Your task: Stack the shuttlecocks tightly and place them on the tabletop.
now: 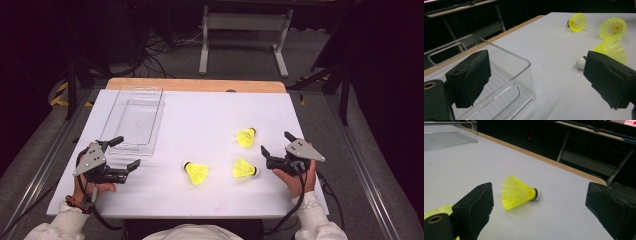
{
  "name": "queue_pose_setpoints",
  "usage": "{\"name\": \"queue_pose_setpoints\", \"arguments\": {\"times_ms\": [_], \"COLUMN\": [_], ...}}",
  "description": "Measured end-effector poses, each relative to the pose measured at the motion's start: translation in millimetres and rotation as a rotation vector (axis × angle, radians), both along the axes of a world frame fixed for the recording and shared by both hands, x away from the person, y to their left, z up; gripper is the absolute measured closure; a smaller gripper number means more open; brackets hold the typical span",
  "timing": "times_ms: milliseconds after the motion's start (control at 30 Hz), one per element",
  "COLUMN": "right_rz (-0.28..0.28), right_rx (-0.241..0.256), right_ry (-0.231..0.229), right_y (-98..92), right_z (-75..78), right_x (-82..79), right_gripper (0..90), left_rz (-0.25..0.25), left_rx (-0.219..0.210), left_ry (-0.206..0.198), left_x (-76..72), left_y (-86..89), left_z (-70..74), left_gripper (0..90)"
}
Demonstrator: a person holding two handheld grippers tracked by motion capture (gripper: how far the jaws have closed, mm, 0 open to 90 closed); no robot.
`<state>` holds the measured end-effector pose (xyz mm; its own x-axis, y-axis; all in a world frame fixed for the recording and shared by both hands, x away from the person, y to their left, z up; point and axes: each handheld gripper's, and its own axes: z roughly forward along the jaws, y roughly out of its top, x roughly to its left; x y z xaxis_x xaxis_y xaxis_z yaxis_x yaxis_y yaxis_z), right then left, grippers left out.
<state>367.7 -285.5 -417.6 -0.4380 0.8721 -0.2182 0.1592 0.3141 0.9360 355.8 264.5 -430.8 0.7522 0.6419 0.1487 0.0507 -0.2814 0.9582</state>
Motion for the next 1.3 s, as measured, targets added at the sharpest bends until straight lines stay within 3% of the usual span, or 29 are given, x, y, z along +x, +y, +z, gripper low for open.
{"name": "queue_pose_setpoints", "arguments": {"times_ms": [300, 467, 567, 833, 867, 900, 933, 1033, 1300], "right_rz": [-0.013, -0.02, -0.02, -0.028, -0.027, -0.03, -0.031, -0.028, -0.027], "right_rx": [0.009, -0.002, -0.006, -0.012, -0.015, -0.019, -0.019, -0.02, -0.021], "right_ry": [0.007, 0.017, 0.015, 0.029, 0.029, 0.028, 0.028, 0.031, 0.038], "right_y": [-0.7, 0.7, 0.3, -0.2, 0.0, 0.4, 0.5, 0.6, 0.1], "right_z": [0.2, -1.0, -1.2, -2.9, -2.9, -3.0, -3.0, -3.4, -4.7], "right_x": [0.9, -0.2, -0.1, 1.8, 1.6, 1.6, 1.7, 2.1, 3.2], "right_gripper": [9.1, 9.3, 9.4, 9.4, 9.5, 9.7, 9.7, 9.8, 9.9], "left_rz": [-0.033, -0.075, -0.109, -0.231, -0.231, -0.267, -0.267, -0.331, -0.368], "left_rx": [0.038, 0.086, 0.079, 0.138, 0.138, 0.165, 0.165, 0.193, 0.27], "left_ry": [0.014, 0.003, 0.011, 0.024, 0.024, 0.027, 0.027, 0.04, 0.07], "left_x": [-2.8, -4.8, -2.5, 3.0, 3.0, 3.9, 3.9, 7.7, 16.6], "left_y": [-8.8, -24.6, -33.8, -84.2, -84.2, -101.2, -101.2, -129.1, -170.7], "left_z": [-0.6, 2.8, 4.3, 5.9, 5.9, 5.5, 5.5, 4.6, 0.3], "left_gripper": [9.6, 11.6, 12.9, 13.0, 13.6, 14.0, 14.1, 15.2, 18.2]}}
